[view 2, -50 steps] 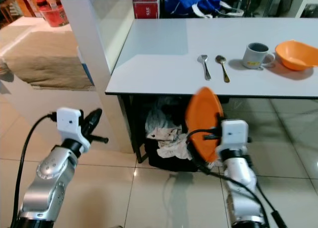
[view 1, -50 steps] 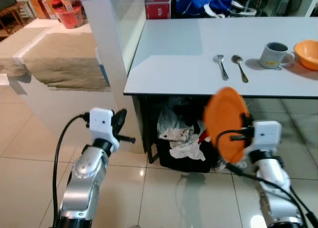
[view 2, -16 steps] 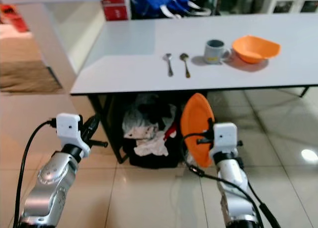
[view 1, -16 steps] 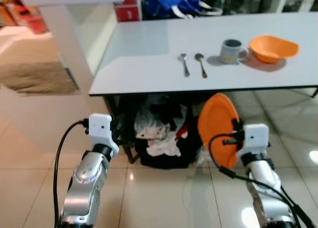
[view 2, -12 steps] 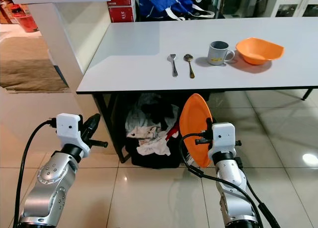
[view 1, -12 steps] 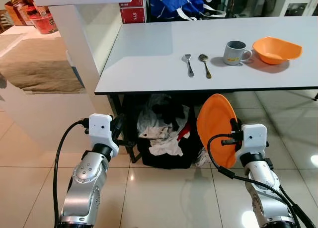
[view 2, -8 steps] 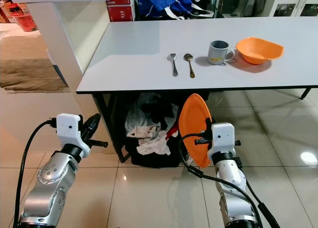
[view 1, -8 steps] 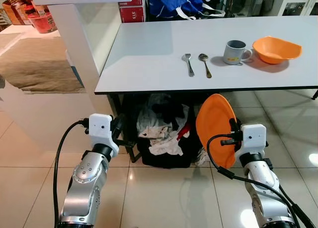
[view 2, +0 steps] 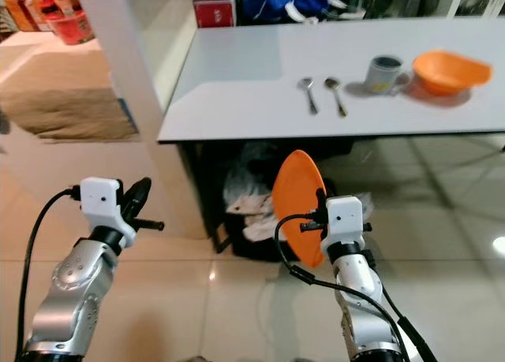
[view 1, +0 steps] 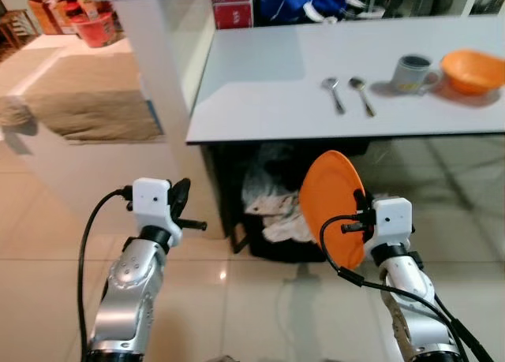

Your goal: Setting the table

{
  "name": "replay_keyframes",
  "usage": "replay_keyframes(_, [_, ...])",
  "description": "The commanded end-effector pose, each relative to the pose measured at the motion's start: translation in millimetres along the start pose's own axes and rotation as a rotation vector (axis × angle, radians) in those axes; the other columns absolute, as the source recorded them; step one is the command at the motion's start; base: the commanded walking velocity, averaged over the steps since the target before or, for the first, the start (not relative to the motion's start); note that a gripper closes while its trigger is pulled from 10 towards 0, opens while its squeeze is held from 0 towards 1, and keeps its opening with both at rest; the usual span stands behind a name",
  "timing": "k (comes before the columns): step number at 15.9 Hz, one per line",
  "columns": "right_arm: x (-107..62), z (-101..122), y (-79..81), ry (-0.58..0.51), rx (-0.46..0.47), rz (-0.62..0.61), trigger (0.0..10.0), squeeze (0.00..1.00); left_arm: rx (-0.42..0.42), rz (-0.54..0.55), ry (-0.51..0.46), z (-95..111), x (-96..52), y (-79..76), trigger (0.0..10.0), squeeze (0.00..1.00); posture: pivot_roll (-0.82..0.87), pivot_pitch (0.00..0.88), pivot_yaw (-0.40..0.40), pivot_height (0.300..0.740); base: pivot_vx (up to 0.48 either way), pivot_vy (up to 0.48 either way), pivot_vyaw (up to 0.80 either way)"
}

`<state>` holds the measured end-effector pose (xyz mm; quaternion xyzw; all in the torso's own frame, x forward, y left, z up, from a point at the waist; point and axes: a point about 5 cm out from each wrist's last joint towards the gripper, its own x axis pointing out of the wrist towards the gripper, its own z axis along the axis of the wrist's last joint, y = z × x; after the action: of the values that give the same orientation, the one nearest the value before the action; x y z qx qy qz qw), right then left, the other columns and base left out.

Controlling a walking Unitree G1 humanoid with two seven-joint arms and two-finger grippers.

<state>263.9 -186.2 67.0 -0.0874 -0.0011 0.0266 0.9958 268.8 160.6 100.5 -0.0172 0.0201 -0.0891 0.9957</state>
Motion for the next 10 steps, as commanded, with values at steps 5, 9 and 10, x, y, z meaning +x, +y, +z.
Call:
replay_keyframes(5, [2.2, 7, -2.9, -0.043, -0.011, -0.010, 0.0, 0.00, 0.015, -0.010, -0.011, 3, 1.7, -2.6, 10.0, 0.00, -0.12, 0.000, 0.081, 0.740, 0.142, 0.000, 0.00])
replay_keyframes(9, [15.4, 42, -6.5, -0.188, -0.033, -0.020, 0.0, 0.00, 0.030, -0.040, -0.021, 5, 2.4, -7.2, 10.0, 0.00, -0.12, 0.000, 0.086, 0.740, 0.442, 0.000, 0.00])
replay_keyframes(10, [18.7, 47, -9.2, -0.204, -0.030, -0.029, 0.0, 0.00, 0.032, -0.048, -0.021, 5, 2.5, -8.6, 10.0, 0.00, -0.12, 0.000, 0.086, 0.740, 0.442, 0.000, 0.00])
